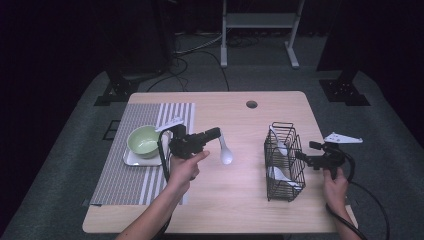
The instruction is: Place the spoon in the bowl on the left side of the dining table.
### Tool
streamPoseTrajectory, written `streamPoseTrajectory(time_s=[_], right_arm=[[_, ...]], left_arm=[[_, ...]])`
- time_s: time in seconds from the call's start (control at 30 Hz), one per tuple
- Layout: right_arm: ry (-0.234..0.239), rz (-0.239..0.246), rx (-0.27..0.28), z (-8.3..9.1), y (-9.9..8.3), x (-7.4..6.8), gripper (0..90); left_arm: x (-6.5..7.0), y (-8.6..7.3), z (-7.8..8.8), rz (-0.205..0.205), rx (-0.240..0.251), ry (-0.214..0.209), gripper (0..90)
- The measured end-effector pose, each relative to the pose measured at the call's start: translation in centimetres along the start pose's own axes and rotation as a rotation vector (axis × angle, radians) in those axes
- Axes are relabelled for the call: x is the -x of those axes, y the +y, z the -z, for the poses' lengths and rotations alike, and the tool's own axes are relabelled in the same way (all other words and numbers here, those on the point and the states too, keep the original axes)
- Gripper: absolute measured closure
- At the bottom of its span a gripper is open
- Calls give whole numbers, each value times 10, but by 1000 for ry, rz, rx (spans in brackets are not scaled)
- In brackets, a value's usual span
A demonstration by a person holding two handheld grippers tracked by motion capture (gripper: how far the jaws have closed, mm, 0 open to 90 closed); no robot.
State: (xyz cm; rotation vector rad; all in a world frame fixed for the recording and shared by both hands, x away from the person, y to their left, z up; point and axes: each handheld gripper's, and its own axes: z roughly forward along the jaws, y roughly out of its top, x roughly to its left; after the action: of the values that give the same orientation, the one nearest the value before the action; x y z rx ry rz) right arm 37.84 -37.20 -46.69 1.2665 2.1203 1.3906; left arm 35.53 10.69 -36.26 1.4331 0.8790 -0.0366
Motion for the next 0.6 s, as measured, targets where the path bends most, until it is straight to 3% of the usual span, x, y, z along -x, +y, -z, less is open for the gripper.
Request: streamPoseTrajectory(time_s=[0.6], right_arm=[[-9,4,-14,-2,0,0,95]], left_arm=[[-11,1,15,26,30,17,857]])
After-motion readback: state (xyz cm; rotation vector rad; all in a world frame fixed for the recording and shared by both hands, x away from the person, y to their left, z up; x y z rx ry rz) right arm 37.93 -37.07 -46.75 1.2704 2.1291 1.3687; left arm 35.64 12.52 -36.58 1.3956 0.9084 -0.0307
